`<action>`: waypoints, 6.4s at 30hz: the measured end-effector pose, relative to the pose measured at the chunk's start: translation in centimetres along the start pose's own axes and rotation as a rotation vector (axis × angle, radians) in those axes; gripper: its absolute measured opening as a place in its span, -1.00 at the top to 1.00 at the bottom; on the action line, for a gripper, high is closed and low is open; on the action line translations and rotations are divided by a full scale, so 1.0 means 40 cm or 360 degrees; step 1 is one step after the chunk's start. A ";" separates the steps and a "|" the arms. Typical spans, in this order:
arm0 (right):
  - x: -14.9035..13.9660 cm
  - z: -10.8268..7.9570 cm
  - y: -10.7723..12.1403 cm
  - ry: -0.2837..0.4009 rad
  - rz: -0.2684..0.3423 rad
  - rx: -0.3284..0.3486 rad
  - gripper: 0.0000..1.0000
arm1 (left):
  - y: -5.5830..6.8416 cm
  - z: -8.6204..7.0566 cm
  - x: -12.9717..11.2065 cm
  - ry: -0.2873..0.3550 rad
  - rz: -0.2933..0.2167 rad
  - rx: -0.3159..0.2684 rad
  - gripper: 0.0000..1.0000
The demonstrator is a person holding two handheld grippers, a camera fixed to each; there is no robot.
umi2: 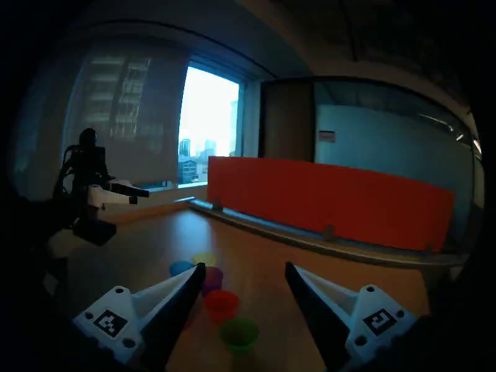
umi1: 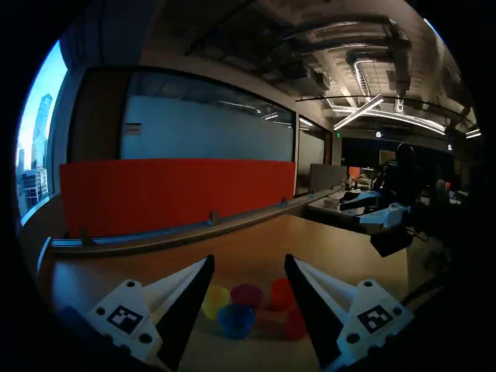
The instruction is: Pour water
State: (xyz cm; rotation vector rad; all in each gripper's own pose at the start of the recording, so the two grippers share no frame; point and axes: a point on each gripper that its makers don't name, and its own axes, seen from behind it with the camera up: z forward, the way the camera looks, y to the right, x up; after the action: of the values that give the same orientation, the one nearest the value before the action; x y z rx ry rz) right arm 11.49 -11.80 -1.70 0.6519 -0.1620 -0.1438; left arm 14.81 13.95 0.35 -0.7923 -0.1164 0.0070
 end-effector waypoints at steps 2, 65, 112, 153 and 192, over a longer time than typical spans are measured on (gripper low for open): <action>-0.008 -0.001 -0.003 -0.0031 -0.0022 0.0025 -0.99 | 0.000 0.004 -0.016 -0.0036 0.0004 -0.0025 -0.66; -0.352 0.068 0.008 -0.0530 -0.0133 0.0263 -0.99 | -0.068 0.127 -0.455 -0.0790 0.0308 -0.0169 -0.67; -0.473 0.079 0.029 -0.0649 -0.0106 0.0304 -0.99 | -0.092 0.223 -0.567 -0.1004 0.0334 -0.0214 -0.67; -0.496 0.090 0.031 -0.0679 -0.0099 0.0315 -0.99 | -0.076 0.282 -0.573 -0.0960 0.0331 -0.0257 -0.67; -0.515 0.093 0.027 -0.0699 -0.0077 0.0307 -0.99 | -0.073 0.299 -0.584 -0.0923 0.0333 -0.0232 -0.63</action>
State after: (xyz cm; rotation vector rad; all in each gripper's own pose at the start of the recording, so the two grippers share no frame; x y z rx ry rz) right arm -9.28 -9.37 -0.26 0.8107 -0.5889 -0.3203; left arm -9.80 19.21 8.37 -0.9274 -0.5875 0.4326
